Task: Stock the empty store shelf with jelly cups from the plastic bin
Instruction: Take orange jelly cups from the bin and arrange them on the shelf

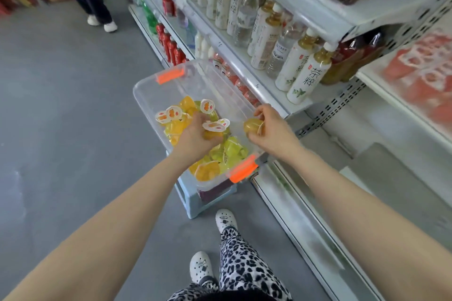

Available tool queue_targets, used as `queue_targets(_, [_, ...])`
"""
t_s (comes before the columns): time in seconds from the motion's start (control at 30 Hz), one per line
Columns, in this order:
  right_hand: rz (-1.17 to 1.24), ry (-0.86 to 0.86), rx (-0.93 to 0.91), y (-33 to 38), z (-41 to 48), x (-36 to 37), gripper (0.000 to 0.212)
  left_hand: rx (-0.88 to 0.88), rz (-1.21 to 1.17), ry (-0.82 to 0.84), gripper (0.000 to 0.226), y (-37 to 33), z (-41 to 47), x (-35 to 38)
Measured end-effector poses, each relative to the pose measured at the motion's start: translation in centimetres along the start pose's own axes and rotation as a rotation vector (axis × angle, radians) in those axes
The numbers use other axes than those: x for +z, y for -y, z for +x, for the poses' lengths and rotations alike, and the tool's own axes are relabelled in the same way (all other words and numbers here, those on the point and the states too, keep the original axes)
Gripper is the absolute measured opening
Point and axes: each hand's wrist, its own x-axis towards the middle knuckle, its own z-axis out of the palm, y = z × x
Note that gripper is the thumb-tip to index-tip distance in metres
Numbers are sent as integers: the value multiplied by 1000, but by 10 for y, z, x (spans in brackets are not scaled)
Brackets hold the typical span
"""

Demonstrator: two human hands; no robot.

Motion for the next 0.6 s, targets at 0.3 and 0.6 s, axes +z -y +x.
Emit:
queue_targets(0.3, [-115, -243, -12, 0, -72, -81, 43, 267, 94, 84, 48, -74, -11, 9])
queue_targets(0.6, [-218, -483, 138, -34, -148, -174, 50, 556, 203, 184, 49, -176, -17, 64])
